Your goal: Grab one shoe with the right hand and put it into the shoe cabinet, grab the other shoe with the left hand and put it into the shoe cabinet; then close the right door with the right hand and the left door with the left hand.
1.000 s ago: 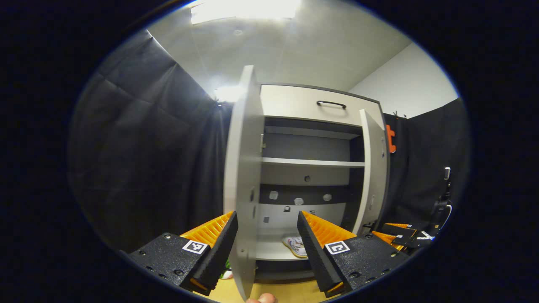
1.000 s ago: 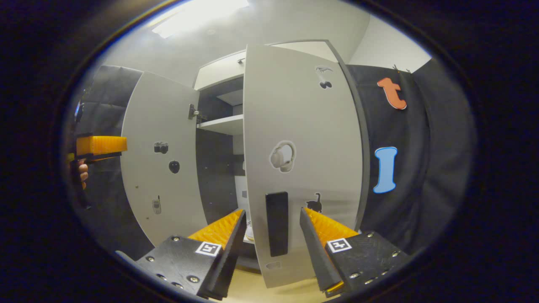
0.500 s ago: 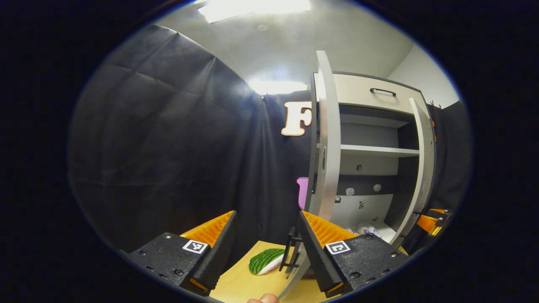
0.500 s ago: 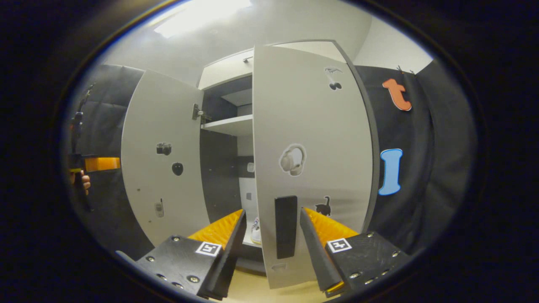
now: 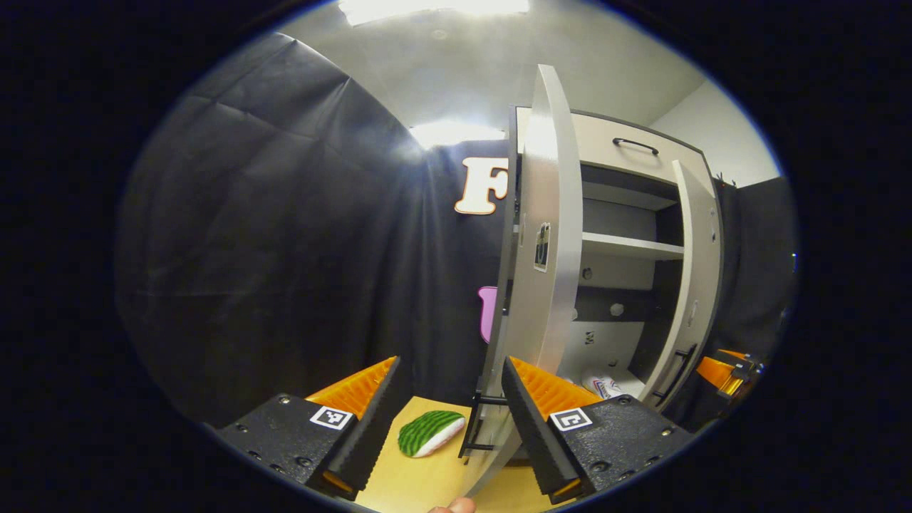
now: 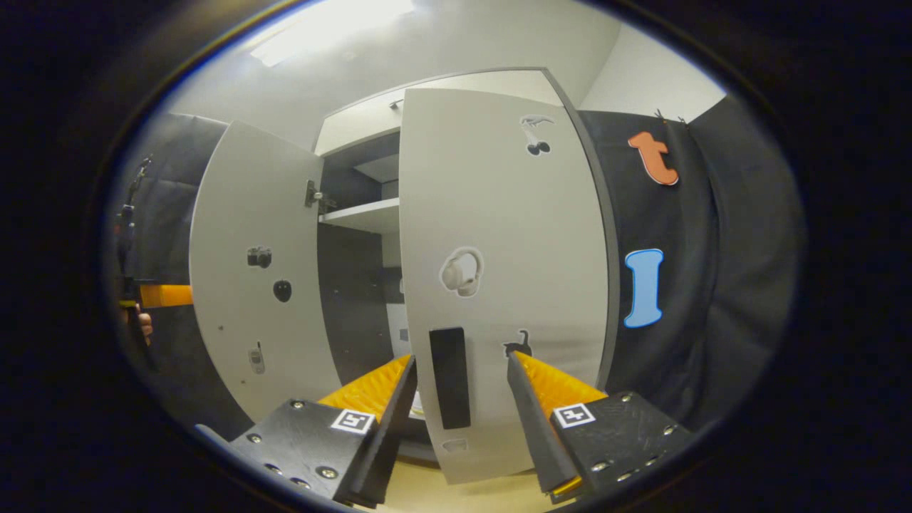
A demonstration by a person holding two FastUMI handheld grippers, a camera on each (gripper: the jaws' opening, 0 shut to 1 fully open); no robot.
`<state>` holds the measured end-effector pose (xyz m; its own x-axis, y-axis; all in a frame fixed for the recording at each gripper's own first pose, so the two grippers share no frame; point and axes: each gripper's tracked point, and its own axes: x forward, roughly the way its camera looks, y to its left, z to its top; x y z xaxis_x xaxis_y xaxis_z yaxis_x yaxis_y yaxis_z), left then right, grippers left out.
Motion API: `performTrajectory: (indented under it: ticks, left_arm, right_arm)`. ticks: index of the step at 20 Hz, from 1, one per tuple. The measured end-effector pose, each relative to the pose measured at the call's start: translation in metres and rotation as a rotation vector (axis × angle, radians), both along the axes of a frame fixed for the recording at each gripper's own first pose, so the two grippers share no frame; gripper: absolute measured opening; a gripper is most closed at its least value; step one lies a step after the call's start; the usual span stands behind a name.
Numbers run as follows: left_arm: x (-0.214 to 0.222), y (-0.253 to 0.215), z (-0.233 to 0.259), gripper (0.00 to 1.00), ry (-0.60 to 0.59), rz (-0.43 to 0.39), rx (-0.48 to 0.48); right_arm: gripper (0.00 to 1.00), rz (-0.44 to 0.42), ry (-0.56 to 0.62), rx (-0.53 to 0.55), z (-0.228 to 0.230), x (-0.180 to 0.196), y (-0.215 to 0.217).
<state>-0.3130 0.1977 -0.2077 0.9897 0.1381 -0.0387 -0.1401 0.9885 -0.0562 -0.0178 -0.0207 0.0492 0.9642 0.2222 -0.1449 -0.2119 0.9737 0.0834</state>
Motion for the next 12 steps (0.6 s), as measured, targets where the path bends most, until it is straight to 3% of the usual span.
performTrajectory:
  ticks: [4, 5, 6, 8, 9, 12]
  left_arm:
    - [0.01, -0.04, -0.004, 0.86, 0.004, -0.119, -0.011]
    - [0.013, -0.05, -0.005, 0.81, 0.005, -0.149, -0.017]
    - [0.017, -0.061, -0.006, 0.86, 0.008, -0.177, -0.024]
    - [0.024, -0.08, -0.009, 0.81, 0.007, -0.227, -0.037]
    - [0.028, -0.091, -0.009, 0.86, 0.005, -0.25, -0.042]
    - [0.039, -0.117, -0.012, 0.86, -0.006, -0.306, -0.051]
  right_arm:
    - [0.76, 0.001, -0.003, 0.002, 0.001, -0.001, 0.0]
    - [0.76, -0.002, -0.003, 0.0, 0.001, -0.002, -0.001]
    - [0.76, -0.007, -0.005, -0.002, 0.002, -0.003, -0.003]
    - [0.76, -0.021, -0.006, -0.007, 0.003, -0.004, -0.01]
    - [0.76, -0.029, -0.005, -0.009, 0.004, -0.005, -0.014]
    - [0.76, -0.055, -0.005, -0.014, 0.004, -0.009, -0.025]
